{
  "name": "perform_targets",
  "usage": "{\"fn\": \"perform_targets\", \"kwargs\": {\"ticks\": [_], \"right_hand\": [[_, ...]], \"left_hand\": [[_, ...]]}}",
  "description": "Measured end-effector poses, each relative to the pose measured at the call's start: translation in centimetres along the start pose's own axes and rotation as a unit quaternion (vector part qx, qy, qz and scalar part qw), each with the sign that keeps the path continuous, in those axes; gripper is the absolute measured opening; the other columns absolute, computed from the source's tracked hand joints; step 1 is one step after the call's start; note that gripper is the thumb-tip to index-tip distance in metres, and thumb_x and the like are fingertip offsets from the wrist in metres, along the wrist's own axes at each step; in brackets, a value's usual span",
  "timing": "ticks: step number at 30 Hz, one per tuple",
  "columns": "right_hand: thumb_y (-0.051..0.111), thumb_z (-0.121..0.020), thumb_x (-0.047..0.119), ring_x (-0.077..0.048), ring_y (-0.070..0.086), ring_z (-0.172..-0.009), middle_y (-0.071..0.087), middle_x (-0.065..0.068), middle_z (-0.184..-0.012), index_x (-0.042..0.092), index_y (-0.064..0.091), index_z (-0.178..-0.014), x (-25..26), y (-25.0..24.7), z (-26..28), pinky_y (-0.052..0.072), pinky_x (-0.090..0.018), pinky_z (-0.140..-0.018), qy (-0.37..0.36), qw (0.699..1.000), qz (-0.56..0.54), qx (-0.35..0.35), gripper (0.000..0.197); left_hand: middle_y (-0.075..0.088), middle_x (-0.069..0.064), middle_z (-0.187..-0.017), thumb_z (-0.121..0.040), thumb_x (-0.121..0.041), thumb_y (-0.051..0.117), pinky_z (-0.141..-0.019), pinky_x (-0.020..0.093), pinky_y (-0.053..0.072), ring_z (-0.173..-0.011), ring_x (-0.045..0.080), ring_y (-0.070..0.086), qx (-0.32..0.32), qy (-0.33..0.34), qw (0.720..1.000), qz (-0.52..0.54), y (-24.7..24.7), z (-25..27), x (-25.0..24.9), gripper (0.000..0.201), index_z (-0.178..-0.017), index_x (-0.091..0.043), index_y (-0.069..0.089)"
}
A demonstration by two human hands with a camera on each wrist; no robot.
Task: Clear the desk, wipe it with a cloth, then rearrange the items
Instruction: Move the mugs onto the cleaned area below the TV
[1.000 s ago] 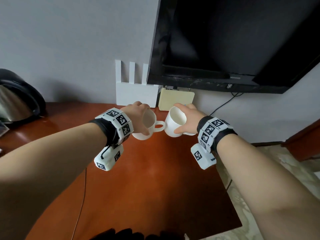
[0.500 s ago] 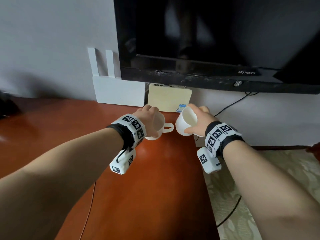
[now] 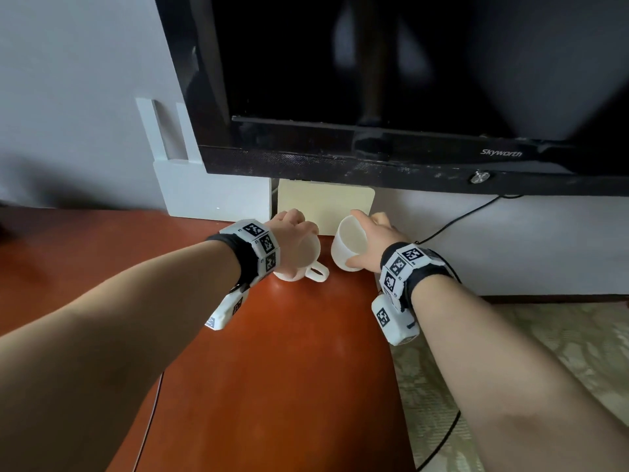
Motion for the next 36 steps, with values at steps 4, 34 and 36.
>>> {"fn": "perform_targets", "kwargs": {"ticks": [4, 34, 36], "right_hand": [[0.071, -0.073, 0.037, -0.033, 0.050, -0.112, 0.025, -0.003, -0.140, 0.039, 0.020, -0.138, -0.2, 0.8, -0.7, 0.050, -0.037, -0.086, 0.024, 1.000, -0.019, 0.000, 0.082], [0.059, -0.086, 0.033, -0.029, 0.021, -0.139, 0.008, 0.000, -0.155, 0.033, 0.008, -0.149, 3.5, -3.4, 5.1, 0.028, -0.040, -0.114, 0.009, 0.991, -0.091, -0.097, 0.081], [0.060, -0.085, 0.032, -0.029, 0.024, -0.138, 0.010, 0.000, -0.154, 0.032, 0.011, -0.149, 5.4, -3.5, 7.0, 0.030, -0.040, -0.113, -0.012, 0.989, -0.101, -0.110, 0.080]], "left_hand": [[0.025, -0.001, -0.145, -0.082, -0.025, 0.066, -0.109, 0.032, 0.034, -0.134, 0.021, 0.027, 0.021, 0.026, 0.999, -0.027, 0.7, -1.3, -0.3, 0.073, -0.143, -0.021, 0.027], [0.002, 0.001, -0.157, -0.087, -0.029, 0.062, -0.115, 0.038, 0.025, -0.145, 0.022, 0.011, -0.094, -0.022, 0.990, 0.099, -3.2, 3.9, 1.8, 0.081, -0.150, -0.027, 0.012], [0.007, 0.003, -0.157, -0.087, -0.028, 0.063, -0.117, 0.038, 0.024, -0.144, 0.023, 0.015, -0.128, -0.020, 0.981, 0.145, -3.7, 6.8, 2.8, 0.076, -0.149, -0.025, 0.019]]}}
Point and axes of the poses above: each hand's wrist, its own z-axis away from the middle knuckle, its own y-axis out of the palm, x = y × z, the point moved 9 cm from there along -z, towards the middle knuckle
